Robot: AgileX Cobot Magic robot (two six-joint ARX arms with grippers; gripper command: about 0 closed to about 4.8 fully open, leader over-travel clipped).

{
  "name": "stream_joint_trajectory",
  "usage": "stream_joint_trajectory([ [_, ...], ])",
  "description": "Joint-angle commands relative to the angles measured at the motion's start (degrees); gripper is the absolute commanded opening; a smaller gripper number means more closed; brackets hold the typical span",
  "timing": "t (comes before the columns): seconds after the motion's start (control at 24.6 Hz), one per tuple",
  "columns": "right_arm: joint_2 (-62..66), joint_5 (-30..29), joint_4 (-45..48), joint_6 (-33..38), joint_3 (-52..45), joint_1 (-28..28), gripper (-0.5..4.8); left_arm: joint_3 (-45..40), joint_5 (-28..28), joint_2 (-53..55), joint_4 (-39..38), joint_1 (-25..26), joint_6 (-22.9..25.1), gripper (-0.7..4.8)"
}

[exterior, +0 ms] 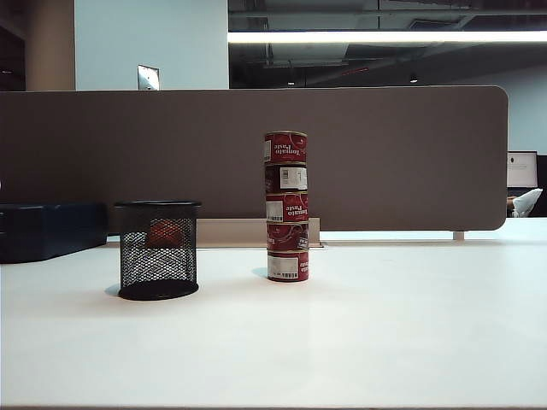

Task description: Take a can of tomato sauce from the stacked ones and place it on the table.

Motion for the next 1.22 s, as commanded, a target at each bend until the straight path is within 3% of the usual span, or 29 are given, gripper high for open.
stream_joint_trajectory([
  [0.04,-0.04,-0.15,0.94,-0.15,0.13,0.02,-0.06,0.11,0.02,0.02,0.37,0.04,-0.2,-0.06],
  [0.65,-0.04,-1.49,1.05,0.09,3.08,0.07,-0.06,0.13,0.09,0.02,0.94,0.04,-0.2,-0.06],
  [1.02,5.44,-1.9,0.28,1.79,19.91,0.13,-0.06,0.24,8.26,0.02,8.13,0.04,-0.2,-0.06],
  [1.22,21.18,-9.99,-5.9,1.79,38.05,0.17,-0.06,0.26,15.1,0.02,8.57,0.04,-0.17,-0.06],
])
